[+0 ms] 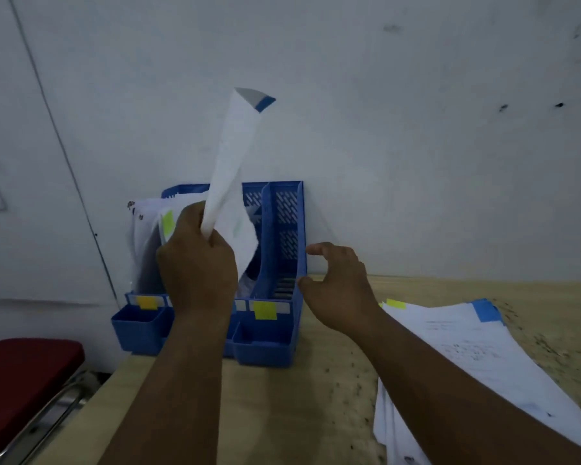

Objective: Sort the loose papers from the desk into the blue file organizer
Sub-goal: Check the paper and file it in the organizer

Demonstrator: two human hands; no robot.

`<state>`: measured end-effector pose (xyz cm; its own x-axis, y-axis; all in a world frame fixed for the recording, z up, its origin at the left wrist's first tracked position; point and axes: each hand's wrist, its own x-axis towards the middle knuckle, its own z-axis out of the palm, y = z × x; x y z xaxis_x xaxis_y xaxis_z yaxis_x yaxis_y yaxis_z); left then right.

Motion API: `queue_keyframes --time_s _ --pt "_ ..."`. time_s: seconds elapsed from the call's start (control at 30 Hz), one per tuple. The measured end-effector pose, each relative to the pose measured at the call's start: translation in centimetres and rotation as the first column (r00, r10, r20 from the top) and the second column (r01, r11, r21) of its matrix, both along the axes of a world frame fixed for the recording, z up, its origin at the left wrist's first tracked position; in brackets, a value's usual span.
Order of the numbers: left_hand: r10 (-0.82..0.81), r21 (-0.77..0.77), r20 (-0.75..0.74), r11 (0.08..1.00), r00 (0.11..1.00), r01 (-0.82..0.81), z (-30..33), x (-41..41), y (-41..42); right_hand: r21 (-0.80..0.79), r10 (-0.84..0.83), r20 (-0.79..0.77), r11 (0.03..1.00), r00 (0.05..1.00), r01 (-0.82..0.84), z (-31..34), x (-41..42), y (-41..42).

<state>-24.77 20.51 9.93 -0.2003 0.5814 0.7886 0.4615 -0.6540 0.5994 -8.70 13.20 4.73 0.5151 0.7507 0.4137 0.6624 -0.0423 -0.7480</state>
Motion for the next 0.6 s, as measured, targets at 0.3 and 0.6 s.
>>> queue_keyframes --time_s 0.3,0.6 --pt "-0.068 -0.011 -0.116 0.998 0.991 0.067 -2.0 1.8 3.3 -0.06 0.043 0.021 0.997 0.999 -0.042 1.3 -1.0 3.4" --pt "-0.152 -0.22 -0.008 0.965 0.988 0.146 -3.0 4.3 7.6 -0.112 0.015 0.027 0.994 1.0 -0.012 -0.1 0.9 3.5"
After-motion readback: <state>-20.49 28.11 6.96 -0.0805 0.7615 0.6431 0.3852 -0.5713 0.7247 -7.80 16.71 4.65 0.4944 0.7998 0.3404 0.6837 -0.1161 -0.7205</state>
